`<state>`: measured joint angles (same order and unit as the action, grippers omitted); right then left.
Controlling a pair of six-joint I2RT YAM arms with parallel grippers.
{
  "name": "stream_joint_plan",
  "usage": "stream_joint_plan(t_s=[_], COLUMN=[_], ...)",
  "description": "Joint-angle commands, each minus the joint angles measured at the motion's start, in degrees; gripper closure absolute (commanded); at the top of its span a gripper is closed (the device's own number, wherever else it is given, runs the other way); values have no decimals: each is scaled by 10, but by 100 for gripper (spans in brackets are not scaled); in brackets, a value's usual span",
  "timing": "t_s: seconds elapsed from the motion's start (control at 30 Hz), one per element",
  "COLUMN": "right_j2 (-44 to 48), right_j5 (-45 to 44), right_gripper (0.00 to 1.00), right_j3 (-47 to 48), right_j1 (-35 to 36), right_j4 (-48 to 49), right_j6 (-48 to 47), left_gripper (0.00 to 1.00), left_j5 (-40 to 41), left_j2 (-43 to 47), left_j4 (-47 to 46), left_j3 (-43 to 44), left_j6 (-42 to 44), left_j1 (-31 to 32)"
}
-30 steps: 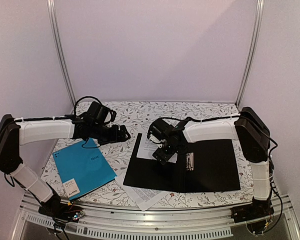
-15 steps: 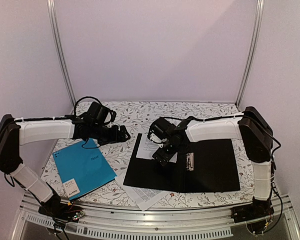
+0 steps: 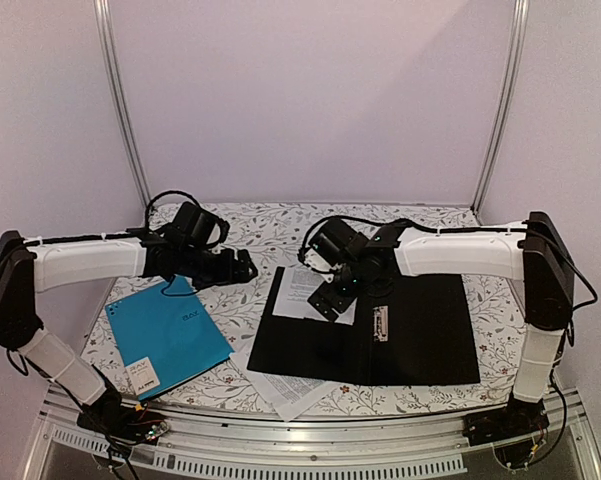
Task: Put the files into the folder
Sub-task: Insert the spring clip onto the folder, then clamp the file onto the spring clip on the folder.
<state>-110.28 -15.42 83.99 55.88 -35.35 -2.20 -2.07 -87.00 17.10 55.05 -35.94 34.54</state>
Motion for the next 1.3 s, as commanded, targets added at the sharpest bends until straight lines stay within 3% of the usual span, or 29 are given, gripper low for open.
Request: stream_joint_plan(t_s=[0.0, 0.33, 0.63, 0.9, 1.27], right_j2=[34, 73, 117, 152, 125], right_j5=[-8, -19, -57, -83, 73], right_gripper=[1, 1, 1, 1, 1], right_j3=[-19, -27, -47, -66, -51], right_j1=[6, 7, -8, -49, -171], right_j4=[-20, -19, 16, 65, 97], right_j6=[11, 18, 19, 64, 158], left_gripper=[5, 1, 0, 1, 0], left_j5=[39, 147, 169, 102, -47], left_j2=[38, 124, 151, 137, 9], left_j4=[22, 36, 14, -59, -253], left_j3=[9, -17, -30, -44, -45], left_j6=[12, 33, 35, 39, 88], left_j1=[-7, -6, -7, -3, 33])
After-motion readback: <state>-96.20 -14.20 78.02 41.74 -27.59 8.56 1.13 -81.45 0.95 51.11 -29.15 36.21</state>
